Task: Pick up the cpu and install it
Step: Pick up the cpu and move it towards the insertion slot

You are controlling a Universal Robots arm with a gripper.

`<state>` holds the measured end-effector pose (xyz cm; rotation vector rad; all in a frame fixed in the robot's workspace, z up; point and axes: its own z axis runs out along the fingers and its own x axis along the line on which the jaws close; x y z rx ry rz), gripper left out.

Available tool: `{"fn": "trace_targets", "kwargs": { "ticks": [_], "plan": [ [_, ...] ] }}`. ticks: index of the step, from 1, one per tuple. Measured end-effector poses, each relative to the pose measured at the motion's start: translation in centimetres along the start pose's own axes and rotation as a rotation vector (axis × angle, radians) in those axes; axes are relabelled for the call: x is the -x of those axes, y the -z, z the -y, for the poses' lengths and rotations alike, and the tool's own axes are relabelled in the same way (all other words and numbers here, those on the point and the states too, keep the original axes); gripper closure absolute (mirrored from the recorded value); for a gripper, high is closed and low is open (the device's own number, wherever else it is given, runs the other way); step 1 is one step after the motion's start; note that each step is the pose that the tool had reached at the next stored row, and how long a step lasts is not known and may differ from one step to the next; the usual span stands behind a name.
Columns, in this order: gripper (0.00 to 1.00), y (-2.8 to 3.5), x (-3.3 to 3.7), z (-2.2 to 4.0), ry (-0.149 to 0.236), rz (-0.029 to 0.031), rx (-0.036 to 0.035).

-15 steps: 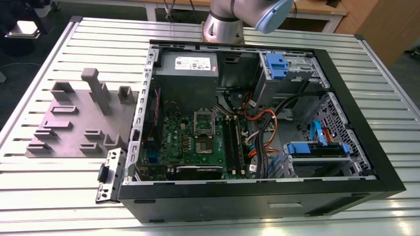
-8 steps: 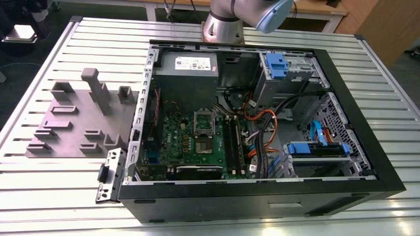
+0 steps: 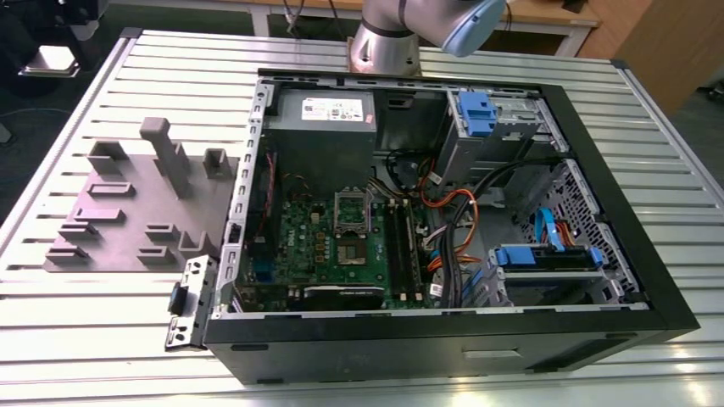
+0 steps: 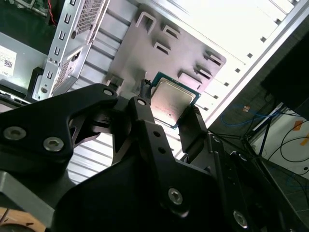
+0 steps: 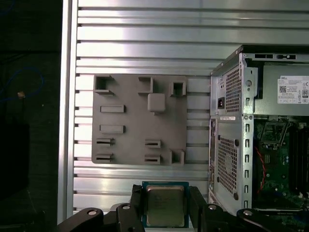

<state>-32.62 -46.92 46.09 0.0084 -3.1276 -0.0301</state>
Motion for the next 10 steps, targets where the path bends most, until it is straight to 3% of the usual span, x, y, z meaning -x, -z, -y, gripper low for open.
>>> {"fn": "trace_targets", "kwargs": {
  "ticks": [10],
  "plan": [
    [0.53,-0.07,0.02,0.79,0.000,-0.0001,0.0000]
  ]
}}
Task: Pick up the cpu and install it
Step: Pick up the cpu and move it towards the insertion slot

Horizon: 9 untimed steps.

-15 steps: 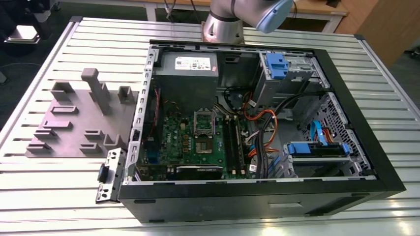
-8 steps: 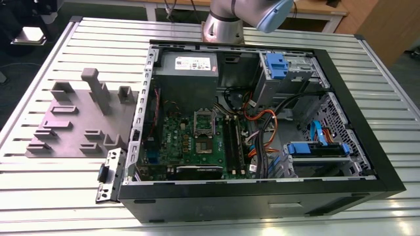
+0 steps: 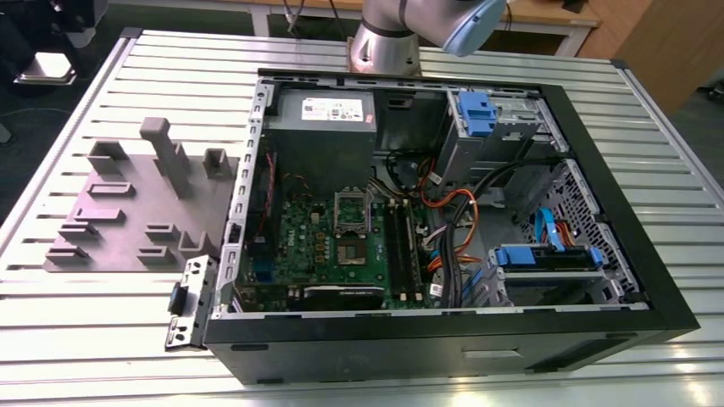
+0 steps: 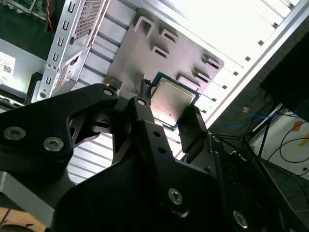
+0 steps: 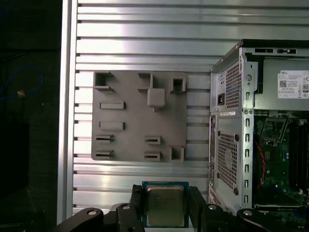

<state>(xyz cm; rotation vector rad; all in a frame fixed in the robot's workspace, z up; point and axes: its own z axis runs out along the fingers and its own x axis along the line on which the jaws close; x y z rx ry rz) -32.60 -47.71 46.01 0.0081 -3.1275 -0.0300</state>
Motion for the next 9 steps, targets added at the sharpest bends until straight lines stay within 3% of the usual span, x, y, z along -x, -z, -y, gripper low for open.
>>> {"fn": "trace_targets", "kwargs": {
  "ticks": [9],
  "plan": [
    [0.53,-0.02,0.46,0.03,0.000,-0.0007,-0.0001]
  ]
}}
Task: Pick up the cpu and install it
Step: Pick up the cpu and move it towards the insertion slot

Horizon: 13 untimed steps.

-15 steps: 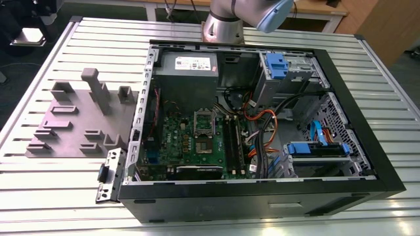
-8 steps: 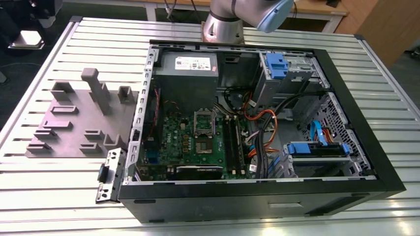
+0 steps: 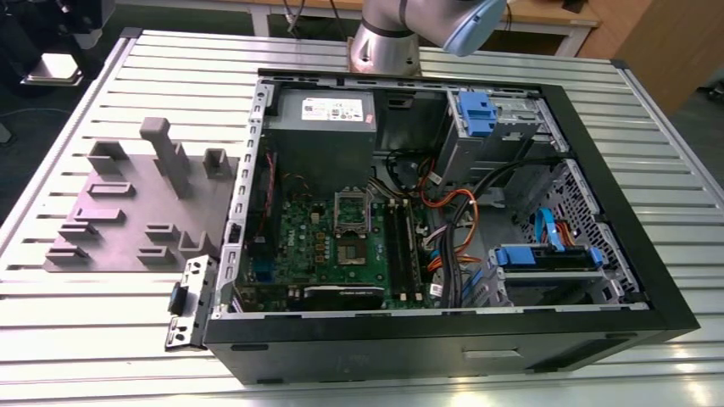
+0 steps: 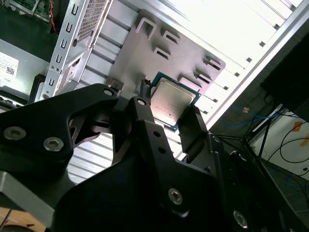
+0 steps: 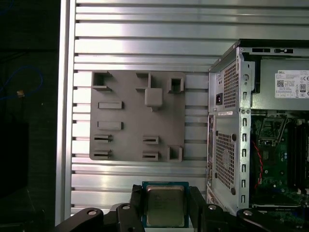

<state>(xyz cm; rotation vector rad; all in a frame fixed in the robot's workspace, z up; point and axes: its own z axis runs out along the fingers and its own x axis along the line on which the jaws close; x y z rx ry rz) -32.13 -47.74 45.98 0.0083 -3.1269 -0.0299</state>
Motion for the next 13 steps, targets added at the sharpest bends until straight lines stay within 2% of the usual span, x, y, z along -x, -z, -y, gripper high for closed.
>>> {"fn": "trace_targets", "kwargs": {
  "ticks": [13],
  "plan": [
    [0.53,0.00,0.02,0.00,0.000,0.0001,0.0001]
  ]
}}
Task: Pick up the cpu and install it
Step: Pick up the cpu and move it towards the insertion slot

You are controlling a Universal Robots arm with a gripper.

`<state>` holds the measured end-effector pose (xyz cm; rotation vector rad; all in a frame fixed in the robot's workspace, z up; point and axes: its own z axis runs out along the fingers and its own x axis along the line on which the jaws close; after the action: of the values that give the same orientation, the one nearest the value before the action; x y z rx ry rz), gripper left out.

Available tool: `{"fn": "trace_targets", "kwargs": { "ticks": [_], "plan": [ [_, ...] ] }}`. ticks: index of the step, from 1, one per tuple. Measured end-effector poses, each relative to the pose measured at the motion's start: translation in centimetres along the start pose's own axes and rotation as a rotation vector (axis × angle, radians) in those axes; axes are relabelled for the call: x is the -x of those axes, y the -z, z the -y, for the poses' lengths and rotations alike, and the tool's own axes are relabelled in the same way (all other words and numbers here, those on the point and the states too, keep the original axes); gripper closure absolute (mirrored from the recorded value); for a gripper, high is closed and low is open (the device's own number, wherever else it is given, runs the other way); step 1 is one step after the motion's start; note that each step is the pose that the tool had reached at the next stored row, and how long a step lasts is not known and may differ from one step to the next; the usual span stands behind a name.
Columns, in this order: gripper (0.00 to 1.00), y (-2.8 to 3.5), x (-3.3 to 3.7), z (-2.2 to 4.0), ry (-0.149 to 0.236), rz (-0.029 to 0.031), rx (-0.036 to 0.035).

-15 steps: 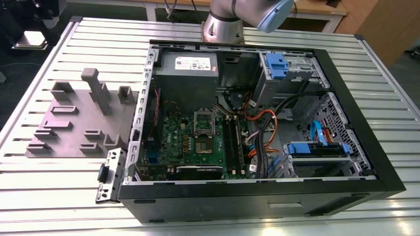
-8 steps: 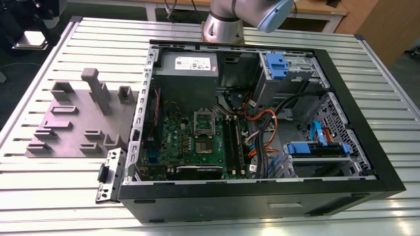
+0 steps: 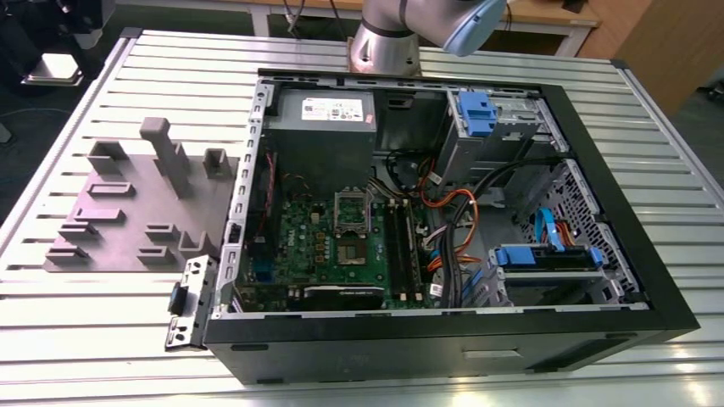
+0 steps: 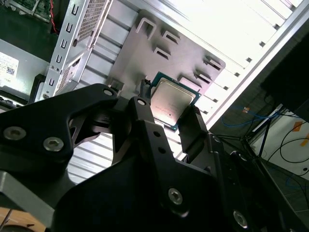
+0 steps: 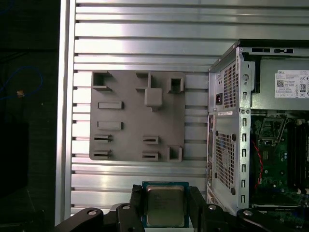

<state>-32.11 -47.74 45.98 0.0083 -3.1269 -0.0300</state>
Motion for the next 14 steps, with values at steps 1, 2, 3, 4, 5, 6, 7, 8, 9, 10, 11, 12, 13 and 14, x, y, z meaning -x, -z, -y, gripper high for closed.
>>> {"fn": "trace_targets", "kwargs": {
  "ticks": [1,2,3,4,5,6,7,8,9,10,11,12,13,14],
  "plan": [
    [0.53,0.00,0.00,0.00,0.000,0.0000,0.0000],
    [0.53,0.00,0.02,0.00,0.000,0.0000,-0.0001],
    [0.53,0.01,0.06,0.00,0.000,-0.0001,-0.0001],
    [0.53,0.01,0.16,0.00,0.000,-0.0001,-0.0002],
    [0.53,0.01,0.29,0.00,0.000,-0.0001,-0.0001],
    [0.53,0.01,0.47,0.00,0.000,0.0000,0.0000],
    [0.53,0.01,0.66,0.00,0.000,0.0000,-0.0001],
    [0.53,0.01,0.86,0.01,0.000,0.0000,0.0000],
    [0.53,0.02,1.05,0.01,0.000,0.0000,-0.0001],
    [0.53,0.01,1.21,0.01,0.000,0.0000,0.0000],
    [0.53,0.02,1.33,0.01,0.000,-0.0001,-0.0001],
    [0.53,0.02,1.43,0.01,0.000,0.0000,0.0000],
    [0.53,0.02,1.49,0.01,0.000,0.0000,0.0000],
    [0.53,0.02,1.51,0.01,0.000,0.0000,0.0000]
  ]
}}
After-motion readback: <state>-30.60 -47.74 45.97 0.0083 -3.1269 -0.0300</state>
